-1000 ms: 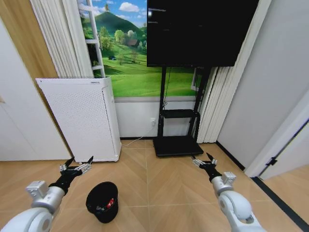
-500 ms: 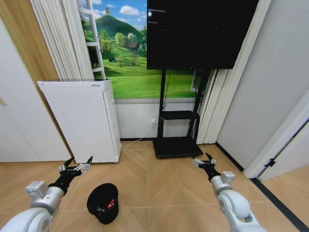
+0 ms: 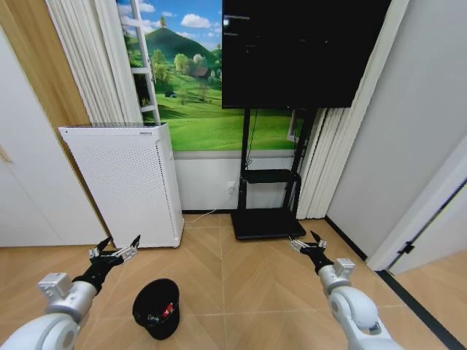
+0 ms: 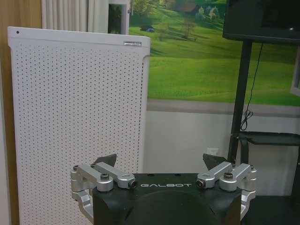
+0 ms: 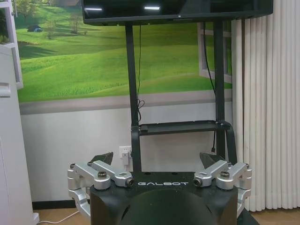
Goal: Pick up the trash bin and place the garbage on the floor into it.
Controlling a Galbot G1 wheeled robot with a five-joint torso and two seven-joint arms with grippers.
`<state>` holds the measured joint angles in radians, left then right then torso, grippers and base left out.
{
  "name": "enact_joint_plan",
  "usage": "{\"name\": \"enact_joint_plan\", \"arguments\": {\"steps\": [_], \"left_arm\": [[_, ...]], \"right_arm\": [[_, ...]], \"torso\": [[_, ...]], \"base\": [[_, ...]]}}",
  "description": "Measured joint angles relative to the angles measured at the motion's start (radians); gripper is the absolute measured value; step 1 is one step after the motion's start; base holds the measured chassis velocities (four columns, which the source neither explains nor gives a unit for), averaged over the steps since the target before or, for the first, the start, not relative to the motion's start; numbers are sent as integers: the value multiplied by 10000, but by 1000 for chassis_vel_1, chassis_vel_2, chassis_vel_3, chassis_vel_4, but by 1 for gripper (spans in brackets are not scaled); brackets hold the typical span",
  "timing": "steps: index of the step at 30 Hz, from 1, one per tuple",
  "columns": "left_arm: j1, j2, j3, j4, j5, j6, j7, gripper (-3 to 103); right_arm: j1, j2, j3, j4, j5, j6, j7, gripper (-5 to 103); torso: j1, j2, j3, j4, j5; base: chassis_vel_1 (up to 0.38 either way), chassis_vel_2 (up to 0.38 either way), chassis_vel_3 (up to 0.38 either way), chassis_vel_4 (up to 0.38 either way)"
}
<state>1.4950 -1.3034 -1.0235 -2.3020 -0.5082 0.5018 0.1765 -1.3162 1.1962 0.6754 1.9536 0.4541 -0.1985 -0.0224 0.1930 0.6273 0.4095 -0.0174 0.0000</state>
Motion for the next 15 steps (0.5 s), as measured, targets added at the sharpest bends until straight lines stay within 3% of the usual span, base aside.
{"name": "enact_joint_plan", "arguments": {"steps": [15], "left_arm": [[27,-48,-1,-209,42,69,-11,100]], "right_arm": [[38,-182,66,-97,191,77,-76,100]], "torso": [[279,702,424,-1,0]], "base": [[0,0,0,0]]}}
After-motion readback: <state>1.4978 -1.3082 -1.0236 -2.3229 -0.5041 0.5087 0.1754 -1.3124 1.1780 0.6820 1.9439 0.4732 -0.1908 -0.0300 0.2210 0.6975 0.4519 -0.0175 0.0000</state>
